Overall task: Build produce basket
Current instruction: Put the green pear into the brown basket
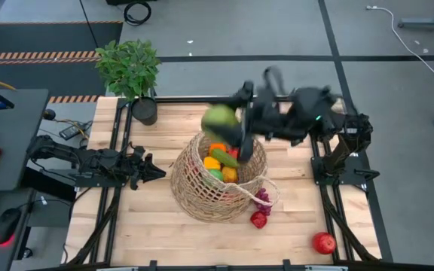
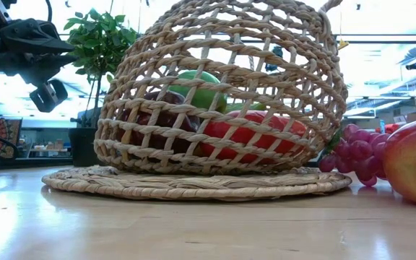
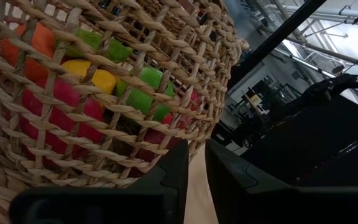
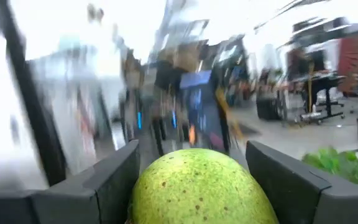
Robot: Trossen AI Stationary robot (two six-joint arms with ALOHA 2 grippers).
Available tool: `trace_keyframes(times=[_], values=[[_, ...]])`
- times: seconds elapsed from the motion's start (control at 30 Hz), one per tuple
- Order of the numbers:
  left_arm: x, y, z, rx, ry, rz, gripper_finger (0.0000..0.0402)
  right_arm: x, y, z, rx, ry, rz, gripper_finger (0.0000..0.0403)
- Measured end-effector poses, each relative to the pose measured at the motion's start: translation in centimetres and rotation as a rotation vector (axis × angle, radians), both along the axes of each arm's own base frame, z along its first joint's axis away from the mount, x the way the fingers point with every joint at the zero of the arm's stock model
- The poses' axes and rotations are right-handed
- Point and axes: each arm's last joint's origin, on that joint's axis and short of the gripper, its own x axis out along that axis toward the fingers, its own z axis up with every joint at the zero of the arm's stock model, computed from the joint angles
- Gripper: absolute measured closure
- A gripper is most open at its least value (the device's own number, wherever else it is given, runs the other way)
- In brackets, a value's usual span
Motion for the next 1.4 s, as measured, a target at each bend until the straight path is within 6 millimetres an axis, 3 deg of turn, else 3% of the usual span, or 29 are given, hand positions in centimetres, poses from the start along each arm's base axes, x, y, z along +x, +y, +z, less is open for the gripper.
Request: trace_keyframes(times=[0.2, 0.3, 0.57, 0.9, 1.03, 1.13, 1.4], values=[[0.0, 0.0, 0.0, 0.000, 0.000, 0.000, 0.0343, -1.5, -2.7, 3.0, 0.510, -0.378, -0.109, 0.0114], [0.0, 0.0, 0.0, 0.000, 0.000, 0.000, 0.0339, -2.1, -4.0, 3.9, 0.645, -0.530, -0.113, 0.0114], [0.0, 0.0, 0.0, 0.000, 0.000, 0.000, 0.0343, -3.0, -5.8, 5.2, 0.701, -0.726, -0.029, 0.0114], [0.0, 0.0, 0.0, 0.001, 0.000, 0.000, 0.0339, -3.3, -6.3, 5.7, 0.619, -0.735, 0.123, 0.0114], [0.0, 0.0, 0.0, 0.001, 0.000, 0.000, 0.0344, -2.9, -6.5, 5.3, 0.588, -0.641, 0.196, 0.0114], [0.0, 0.0, 0.0, 0.001, 0.000, 0.000, 0.0346, -2.3, -7.2, 4.2, 0.690, -0.435, 0.268, 0.0114], [0.0, 0.0, 0.0, 0.001, 0.000, 0.000, 0.0340, -0.7, -8.1, -2.4, 0.976, 0.285, 0.196, 0.0114]])
